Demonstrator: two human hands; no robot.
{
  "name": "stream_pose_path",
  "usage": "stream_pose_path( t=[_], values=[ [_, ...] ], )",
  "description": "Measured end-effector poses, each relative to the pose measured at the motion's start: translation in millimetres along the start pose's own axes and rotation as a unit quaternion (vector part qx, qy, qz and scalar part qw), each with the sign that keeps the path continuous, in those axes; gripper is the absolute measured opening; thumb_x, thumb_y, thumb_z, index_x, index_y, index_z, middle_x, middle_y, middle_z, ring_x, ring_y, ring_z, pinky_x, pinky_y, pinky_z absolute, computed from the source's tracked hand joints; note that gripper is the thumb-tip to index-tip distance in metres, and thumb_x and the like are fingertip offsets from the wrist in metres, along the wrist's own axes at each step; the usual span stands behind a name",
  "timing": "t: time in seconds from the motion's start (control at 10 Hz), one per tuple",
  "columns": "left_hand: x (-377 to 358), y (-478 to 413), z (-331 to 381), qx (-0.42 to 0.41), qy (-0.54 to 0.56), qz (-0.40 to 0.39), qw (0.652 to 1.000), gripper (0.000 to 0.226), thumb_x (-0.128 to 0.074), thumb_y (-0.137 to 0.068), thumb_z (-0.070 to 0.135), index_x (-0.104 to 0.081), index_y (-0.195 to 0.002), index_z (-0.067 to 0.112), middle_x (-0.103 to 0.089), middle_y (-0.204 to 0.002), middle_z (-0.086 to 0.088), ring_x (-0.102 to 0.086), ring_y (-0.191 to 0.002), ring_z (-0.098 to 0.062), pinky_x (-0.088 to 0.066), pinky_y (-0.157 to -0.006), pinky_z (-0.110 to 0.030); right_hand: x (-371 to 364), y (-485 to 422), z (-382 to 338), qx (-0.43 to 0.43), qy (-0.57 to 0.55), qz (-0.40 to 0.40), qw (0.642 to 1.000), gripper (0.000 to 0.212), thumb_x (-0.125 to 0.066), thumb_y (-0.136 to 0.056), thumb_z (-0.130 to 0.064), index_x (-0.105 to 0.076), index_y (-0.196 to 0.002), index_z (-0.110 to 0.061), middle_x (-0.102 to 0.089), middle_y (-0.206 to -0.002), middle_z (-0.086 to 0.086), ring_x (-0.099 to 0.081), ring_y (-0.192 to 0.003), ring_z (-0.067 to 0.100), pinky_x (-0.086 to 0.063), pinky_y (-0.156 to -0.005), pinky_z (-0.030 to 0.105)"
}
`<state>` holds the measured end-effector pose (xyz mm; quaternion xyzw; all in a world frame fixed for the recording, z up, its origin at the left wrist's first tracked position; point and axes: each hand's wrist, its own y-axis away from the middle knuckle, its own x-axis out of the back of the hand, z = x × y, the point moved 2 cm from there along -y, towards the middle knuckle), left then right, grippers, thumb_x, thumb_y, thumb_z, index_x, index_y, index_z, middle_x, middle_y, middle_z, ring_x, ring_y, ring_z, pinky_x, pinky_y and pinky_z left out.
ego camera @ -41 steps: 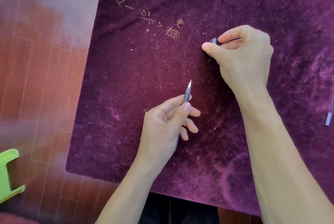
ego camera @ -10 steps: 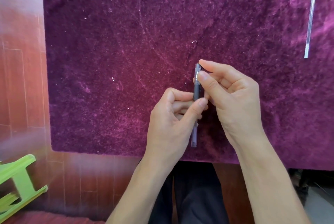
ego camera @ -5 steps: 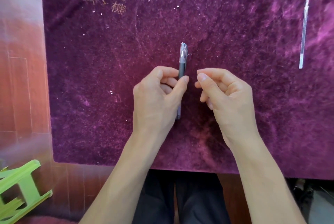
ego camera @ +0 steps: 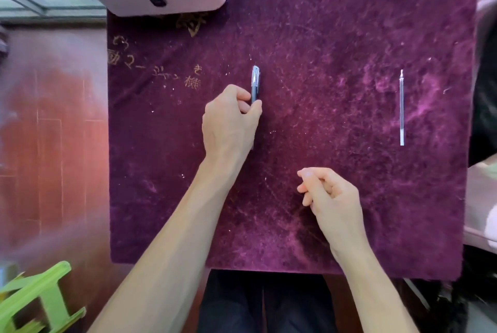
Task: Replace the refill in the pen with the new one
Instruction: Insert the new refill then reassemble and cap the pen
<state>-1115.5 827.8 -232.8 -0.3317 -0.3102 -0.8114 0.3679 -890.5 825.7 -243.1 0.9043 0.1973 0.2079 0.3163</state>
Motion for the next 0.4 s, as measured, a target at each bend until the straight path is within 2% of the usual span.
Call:
stream_pose_path(
  t=[0.1, 0.3, 0.4],
  values=[
    [0, -3, -2, 0.01, -0.013, -0.01, 1.0, 0.022, -0.071, -0.086, 0.037, -0.071, -0.102, 0.022, -0.07, -0.074, 0.013, -0.064, -0.065, -0.002, -0.051, -0.071, -0.02, 3, 7, -2, -0.018, 0.006, -0.004, 1.0, 0.019, -0.068, -0.102, -0.029, -0.08, -0.088, -0.035, -0.074, -0.073, -0.013, -0.061, -0.058, -0.004, -0.047, -0.057, 0.007],
    [16, 10, 2, 0.038, -0.021, -0.066, 0.997, 0.031, -0.071, -0.083, 0.047, -0.068, -0.104, 0.024, -0.065, -0.069, 0.017, -0.062, -0.074, -0.006, -0.044, -0.072, -0.024, 14, 25, -7, -0.032, 0.025, -0.007, 0.999, 0.017, -0.068, -0.102, -0.027, -0.08, -0.091, -0.028, -0.075, -0.072, -0.014, -0.062, -0.056, -0.007, -0.048, -0.06, 0.006],
    [38, 39, -8, 0.058, -0.018, -0.112, 0.992, 0.024, -0.069, -0.083, 0.042, -0.068, -0.1, 0.025, -0.062, -0.068, 0.017, -0.061, -0.074, -0.008, -0.045, -0.073, -0.027, 26, 43, -8, -0.058, 0.045, -0.008, 0.997, 0.016, -0.066, -0.103, -0.025, -0.08, -0.096, -0.022, -0.076, -0.075, -0.005, -0.061, -0.054, -0.006, -0.05, -0.065, 0.014]
  ],
)
